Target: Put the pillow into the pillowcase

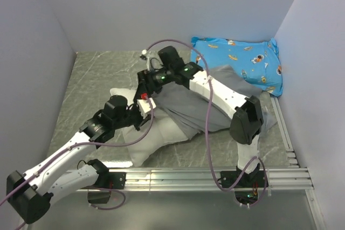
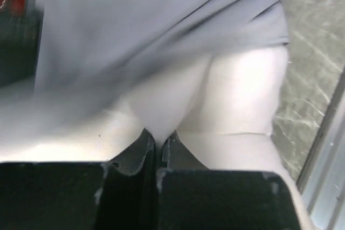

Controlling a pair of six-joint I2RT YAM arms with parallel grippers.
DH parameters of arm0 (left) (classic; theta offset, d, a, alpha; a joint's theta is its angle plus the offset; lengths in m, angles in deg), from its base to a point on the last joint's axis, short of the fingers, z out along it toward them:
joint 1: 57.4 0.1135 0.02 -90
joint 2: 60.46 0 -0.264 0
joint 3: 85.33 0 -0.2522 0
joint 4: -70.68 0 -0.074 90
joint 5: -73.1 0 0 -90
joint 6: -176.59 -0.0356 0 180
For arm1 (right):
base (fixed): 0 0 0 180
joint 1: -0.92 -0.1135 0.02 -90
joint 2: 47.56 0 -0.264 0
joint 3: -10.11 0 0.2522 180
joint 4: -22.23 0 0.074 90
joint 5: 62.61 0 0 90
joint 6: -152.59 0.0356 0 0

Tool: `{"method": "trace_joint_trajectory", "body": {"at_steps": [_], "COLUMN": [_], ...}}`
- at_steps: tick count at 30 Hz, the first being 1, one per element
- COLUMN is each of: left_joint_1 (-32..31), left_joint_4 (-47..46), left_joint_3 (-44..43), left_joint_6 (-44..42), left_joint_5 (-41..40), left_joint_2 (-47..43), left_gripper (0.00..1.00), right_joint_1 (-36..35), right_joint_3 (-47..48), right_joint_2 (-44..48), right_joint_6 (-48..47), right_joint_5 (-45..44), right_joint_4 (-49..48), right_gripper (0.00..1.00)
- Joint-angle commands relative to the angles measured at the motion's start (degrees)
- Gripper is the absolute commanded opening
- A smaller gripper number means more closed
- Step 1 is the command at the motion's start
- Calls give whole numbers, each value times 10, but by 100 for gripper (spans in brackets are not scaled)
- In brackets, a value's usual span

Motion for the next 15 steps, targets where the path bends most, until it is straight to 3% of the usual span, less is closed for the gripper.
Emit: {"method": "trace_joint_trajectory", "body": {"at_steps": [1,6,9,10,13,15], "left_joint_1": [4,49,57,57,70,99], "left_joint_4": [30,75,82,84,79,79], "left_joint_3": [20,46,21,14,-18,-53], "left_joint_6": [-3,-8,4,11,55,116], "left_joint_5": [25,48,64,69,98,168], "left_joint_2": [-41,-79,-52,-43,1,48], "left_gripper": [0,0,0,0,0,0], "right_joint_1": [62,197,226,227,226,225], "right_joint_3": [-12,-11,-102,-178,-298,-351], "right_joint_2": [108,206,312,367,440,466], "right_joint_6": [-73,-220,-291,-302,-320,-327], "right_joint_5": [-11,-109,-233,-252,-241,-149], "right_joint_4": [34,192,197,192,203,219], "right_gripper": [95,97,97,95,83,77]}}
